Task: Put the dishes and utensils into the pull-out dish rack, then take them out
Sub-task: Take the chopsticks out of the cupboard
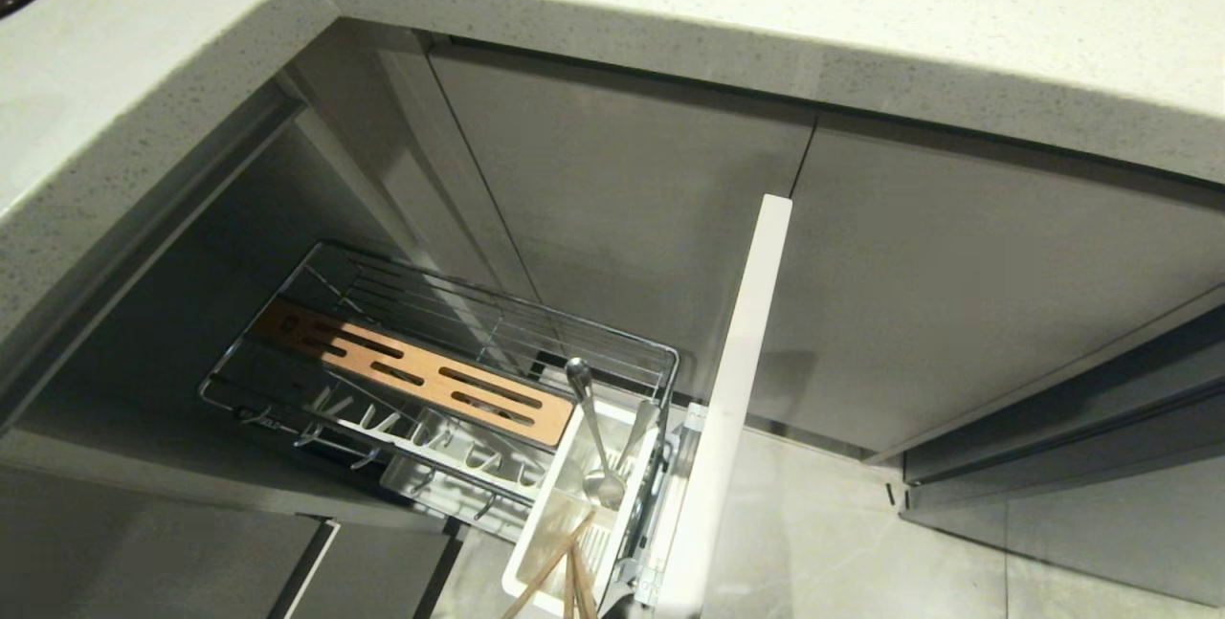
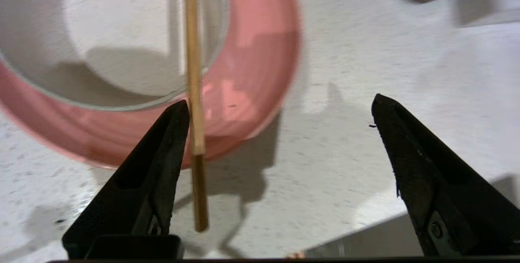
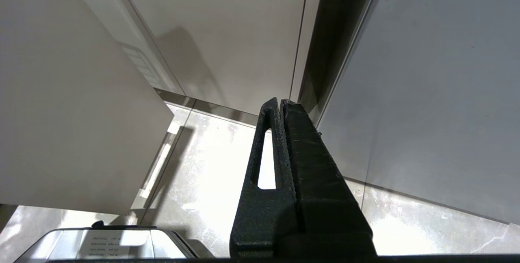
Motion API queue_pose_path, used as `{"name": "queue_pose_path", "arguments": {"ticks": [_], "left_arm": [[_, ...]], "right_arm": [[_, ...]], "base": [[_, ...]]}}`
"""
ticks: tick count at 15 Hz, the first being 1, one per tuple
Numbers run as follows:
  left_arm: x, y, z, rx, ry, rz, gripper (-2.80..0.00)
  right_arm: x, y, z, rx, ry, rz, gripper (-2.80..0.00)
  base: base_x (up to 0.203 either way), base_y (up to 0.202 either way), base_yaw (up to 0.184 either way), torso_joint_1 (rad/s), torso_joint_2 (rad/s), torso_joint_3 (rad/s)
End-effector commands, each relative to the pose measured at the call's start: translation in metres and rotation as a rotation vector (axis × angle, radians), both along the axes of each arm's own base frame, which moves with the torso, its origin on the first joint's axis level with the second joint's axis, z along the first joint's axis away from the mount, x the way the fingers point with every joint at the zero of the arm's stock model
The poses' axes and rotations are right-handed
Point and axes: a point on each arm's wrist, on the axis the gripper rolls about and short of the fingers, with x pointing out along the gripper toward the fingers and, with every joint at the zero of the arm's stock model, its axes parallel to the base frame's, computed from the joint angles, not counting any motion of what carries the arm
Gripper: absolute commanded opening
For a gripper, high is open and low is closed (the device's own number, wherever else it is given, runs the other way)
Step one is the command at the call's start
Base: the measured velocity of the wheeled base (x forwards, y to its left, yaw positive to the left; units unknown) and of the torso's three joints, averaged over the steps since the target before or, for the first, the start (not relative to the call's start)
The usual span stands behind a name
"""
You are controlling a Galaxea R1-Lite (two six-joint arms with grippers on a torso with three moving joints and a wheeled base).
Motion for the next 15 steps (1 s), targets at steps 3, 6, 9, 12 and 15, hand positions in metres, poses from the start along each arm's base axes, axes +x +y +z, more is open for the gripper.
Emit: {"name": "queue_pose_path", "arguments": {"ticks": [3,6,9,12,15], "left_arm": [[-0.041,-0.018,0.019,0.103,-0.258,-0.087,-2.8],[-0.05,-0.021,0.039,0.225,-0.425,-0.188,-2.8],[-0.048,-0.019,0.048,0.259,-0.507,-0.386,-2.8],[-0.014,-0.022,0.038,0.204,-0.381,-0.587,-2.8],[0.038,-0.043,0.016,0.181,-0.123,-0.798,-2.8]], "right_arm": [[0.002,0.0,-0.007,0.0,0.026,0.0,-2.8],[0.002,0.0,-0.007,0.0,0.026,0.0,-2.8],[0.002,0.0,-0.007,0.0,0.026,0.0,-2.8],[0.002,0.0,-0.007,0.0,0.026,0.0,-2.8],[0.002,0.0,-0.007,0.0,0.026,0.0,-2.8]], "base": [[0.0,0.0,0.0,0.0,0.0,0.0],[0.0,0.0,0.0,0.0,0.0,0.0],[0.0,0.0,0.0,0.0,0.0,0.0],[0.0,0.0,0.0,0.0,0.0,0.0],[0.0,0.0,0.0,0.0,0.0,0.0]]}}
